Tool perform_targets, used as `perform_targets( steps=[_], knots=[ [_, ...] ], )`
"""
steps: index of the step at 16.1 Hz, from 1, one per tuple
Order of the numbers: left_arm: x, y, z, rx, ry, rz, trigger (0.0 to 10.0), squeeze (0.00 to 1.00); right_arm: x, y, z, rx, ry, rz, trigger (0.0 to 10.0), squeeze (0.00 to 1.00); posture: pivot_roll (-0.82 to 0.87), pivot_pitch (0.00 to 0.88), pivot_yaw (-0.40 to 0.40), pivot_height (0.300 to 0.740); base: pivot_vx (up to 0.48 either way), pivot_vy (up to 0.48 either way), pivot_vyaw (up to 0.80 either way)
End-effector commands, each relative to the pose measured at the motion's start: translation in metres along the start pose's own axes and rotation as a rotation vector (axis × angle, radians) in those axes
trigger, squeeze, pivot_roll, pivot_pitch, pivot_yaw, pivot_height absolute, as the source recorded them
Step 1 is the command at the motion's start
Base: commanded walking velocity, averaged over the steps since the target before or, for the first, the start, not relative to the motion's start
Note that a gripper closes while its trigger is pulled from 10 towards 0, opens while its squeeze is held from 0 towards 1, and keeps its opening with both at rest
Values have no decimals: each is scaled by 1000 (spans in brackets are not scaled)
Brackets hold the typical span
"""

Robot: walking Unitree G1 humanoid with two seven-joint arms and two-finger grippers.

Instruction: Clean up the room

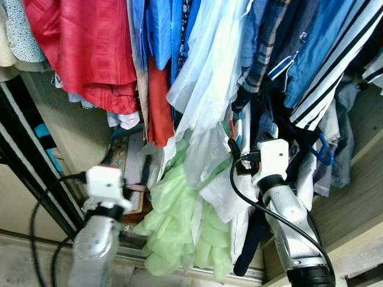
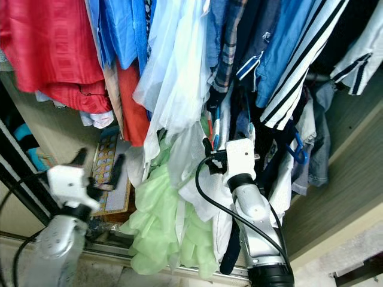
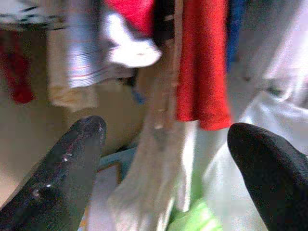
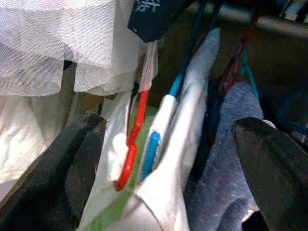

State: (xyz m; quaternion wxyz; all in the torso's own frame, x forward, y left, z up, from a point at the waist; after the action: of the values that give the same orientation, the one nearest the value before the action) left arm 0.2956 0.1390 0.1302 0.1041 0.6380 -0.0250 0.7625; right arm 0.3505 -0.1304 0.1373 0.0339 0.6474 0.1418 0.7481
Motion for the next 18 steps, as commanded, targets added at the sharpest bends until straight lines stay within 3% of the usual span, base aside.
perform_targets(
  steps=[1, 5, 6, 10, 13, 15, 18],
  knots=[
    [1, 3, 1, -15, -6, 2, 10000, 0, 7, 4, 3, -4, 20, 1, 10000, 0, -3, 0, -71, 740, 0, 0, 0],
    [-2, -14, -6, 42, -24, 19, 10000, 0, 16, 1, 11, -15, 48, 7, 10000, 0, -30, 0, -45, 740, 0, 0, 0],
    [-4, -20, -2, 55, -35, 19, 10000, 0, 16, 6, 7, -53, 51, 12, 10000, 0, -38, 0, -15, 740, 0, 0, 0],
    [-6, -13, 1, 23, -55, 0, 10000, 0, 3, 16, -10, -123, 6, 29, 10000, 0, -45, 0, -5, 740, 0, 0, 0],
    [-4, -16, -11, 47, -33, -62, 10000, 0, 1, 21, -22, -147, -9, 6, 10000, 0, -45, 1, -29, 740, 0, 0, 0],
    [-4, -21, -25, 100, -43, -37, 10000, 0, -11, 26, -39, -129, -60, -19, 10000, 0, -31, 13, -48, 740, 0, 0, 356],
    [-9, -23, -32, 101, -73, -41, 10000, 0, -21, 19, -57, -89, -105, -57, 10000, 0, -39, 39, -43, 740, 0, 0, 800]
  ],
)
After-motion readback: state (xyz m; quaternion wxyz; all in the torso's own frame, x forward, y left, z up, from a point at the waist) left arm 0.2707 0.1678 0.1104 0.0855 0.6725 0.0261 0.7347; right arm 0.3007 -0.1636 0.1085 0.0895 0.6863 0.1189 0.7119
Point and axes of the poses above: a point about 5 cm out from each wrist's last joint towards the gripper, its own z axis pointing out of the wrist towards the gripper, its own x axis along the axis of the wrist's last joint, y = z × x, the point moved 5 cm from there along z, pointing out of the wrist towards the gripper, and after that the axes turned 7 degrees about -z, right-handed, at the moved point
